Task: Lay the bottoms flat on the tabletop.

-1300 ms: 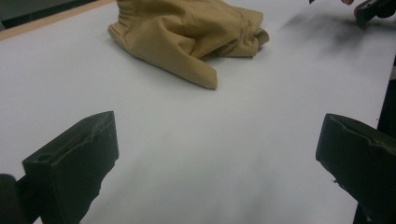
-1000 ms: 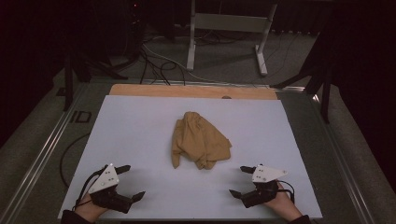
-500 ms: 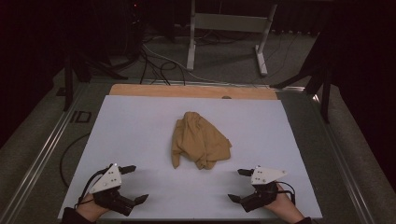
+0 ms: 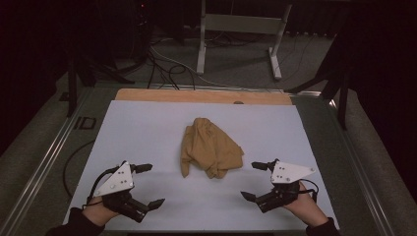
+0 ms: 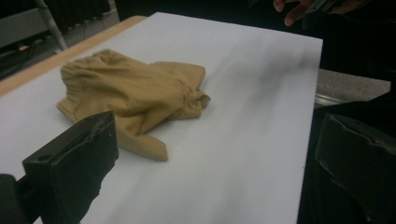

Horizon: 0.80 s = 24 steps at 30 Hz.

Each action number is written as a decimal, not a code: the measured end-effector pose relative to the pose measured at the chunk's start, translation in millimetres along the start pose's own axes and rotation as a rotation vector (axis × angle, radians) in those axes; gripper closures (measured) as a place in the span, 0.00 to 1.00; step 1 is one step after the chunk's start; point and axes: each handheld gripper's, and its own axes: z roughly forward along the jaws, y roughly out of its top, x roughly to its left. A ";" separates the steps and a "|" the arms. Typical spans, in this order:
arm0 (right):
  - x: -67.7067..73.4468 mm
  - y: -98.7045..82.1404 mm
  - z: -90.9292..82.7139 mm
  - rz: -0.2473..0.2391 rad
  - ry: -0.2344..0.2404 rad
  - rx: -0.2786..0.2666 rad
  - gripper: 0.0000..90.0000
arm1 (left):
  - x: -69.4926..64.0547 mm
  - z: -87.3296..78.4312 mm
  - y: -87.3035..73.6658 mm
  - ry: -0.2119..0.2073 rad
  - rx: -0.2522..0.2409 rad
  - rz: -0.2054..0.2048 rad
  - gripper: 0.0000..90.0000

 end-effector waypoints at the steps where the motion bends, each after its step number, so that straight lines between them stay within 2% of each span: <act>1: -1.9 2.2 0.5 0.000 0.001 -0.005 0.09 | 0.9 0.3 2.5 0.001 -0.002 -0.003 0.00; 5: -6.8 7.9 4.3 0.009 -0.012 -0.021 0.10 | 4.0 2.6 9.8 0.011 0.000 -0.004 0.00; 6: -11.9 11.2 6.9 0.027 -0.025 -0.032 0.10 | 6.3 4.7 14.4 0.018 0.006 -0.003 0.00; 13: -27.0 20.5 17.8 0.034 -0.066 -0.033 0.10 | 15.4 14.1 23.4 0.070 0.027 -0.025 0.00; 15: -35.5 22.3 25.9 0.038 -0.097 -0.033 0.10 | 19.4 21.0 25.2 0.123 0.049 -0.035 0.00; 17: -42.0 22.4 32.2 0.053 -0.112 -0.030 0.10 | 21.9 25.6 25.4 0.140 0.044 -0.055 0.00; 19: -48.5 22.8 37.9 0.071 -0.133 -0.032 0.10 | 23.9 30.9 26.2 0.177 0.060 -0.055 0.00; 21: -51.6 23.4 40.5 0.079 -0.136 -0.029 0.10 | 24.9 33.4 26.8 0.188 0.067 -0.058 0.00; 22: -57.9 23.4 46.3 0.085 -0.157 -0.030 0.10 | 27.2 38.8 27.4 0.214 0.071 -0.070 0.00; 23: -61.2 23.1 49.3 0.096 -0.162 -0.030 0.10 | 27.2 38.8 27.4 0.214 0.071 -0.070 0.00; 24: -64.5 22.6 52.1 0.107 -0.174 -0.027 0.10 | 29.8 44.4 27.8 0.236 0.074 -0.082 0.00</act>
